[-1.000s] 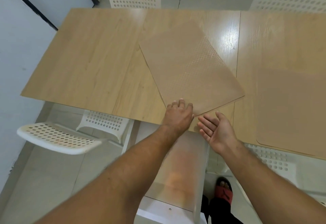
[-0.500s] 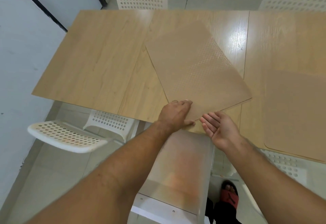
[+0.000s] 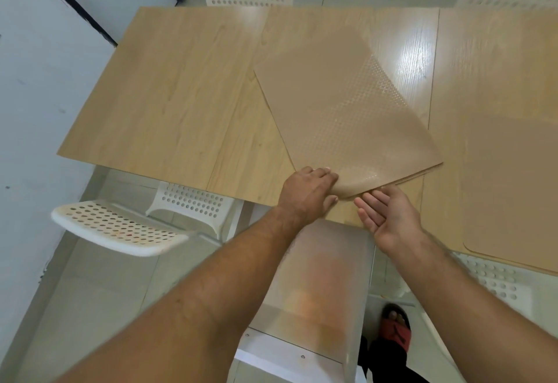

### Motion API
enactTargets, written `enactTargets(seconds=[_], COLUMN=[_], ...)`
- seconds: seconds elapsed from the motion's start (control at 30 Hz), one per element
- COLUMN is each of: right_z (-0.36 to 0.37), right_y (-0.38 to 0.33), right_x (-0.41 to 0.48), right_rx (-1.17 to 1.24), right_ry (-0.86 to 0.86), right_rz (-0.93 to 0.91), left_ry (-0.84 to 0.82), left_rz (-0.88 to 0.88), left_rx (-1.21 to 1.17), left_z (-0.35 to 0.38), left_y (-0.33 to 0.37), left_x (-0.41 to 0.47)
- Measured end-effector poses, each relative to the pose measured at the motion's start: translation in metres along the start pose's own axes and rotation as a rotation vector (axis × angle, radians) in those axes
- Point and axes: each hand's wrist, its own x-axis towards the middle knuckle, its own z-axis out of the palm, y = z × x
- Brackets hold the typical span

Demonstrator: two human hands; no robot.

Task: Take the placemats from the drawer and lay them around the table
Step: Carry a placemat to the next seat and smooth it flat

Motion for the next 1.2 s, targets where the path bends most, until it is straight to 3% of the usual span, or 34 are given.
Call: enactTargets(seconds=[0.23, 0.43, 0.6, 0.77, 0.97, 1.07, 1.2], right_z=[-0.010, -0.008, 0.003, 0.009, 0.008, 0.011, 0.012], right_y=[0.002, 0.000, -0.016, -0.018, -0.022, -0.026, -0.033], right_x=[0.006, 0.009, 0.013, 0.027, 0.031, 0.027, 0.022], right_rx=[0.007, -0.061, 0.031, -0.117, -0.112, -0.087, -0.031], right_ry=[-0.061, -0.004, -0.239, 0.070, 0.121, 0.079, -0.001], right_rz=[0.020, -0.158, -0.088, -0.202, -0.267, -0.222, -0.151], left_ry=[0.074, 0.130, 0.130, 0.056, -0.159, -0.221, -0.075], left_rz=[-0.128, -0.117, -0.009, 0.031, -0.341, -0.199, -0.034], left_rx=[-0.102, -0.258, -0.223, -0.292, -0.328, -0.178, -0.111], left_z=[-0.002, -0.008, 0.003, 0.005, -0.014, -0.018, -0.023], left_y=[0.003, 0.000, 0.015, 0.024, 0.019, 0.026, 0.031], left_x=[0.012, 0.017, 0.005, -0.003, -0.005, -0.007, -0.007])
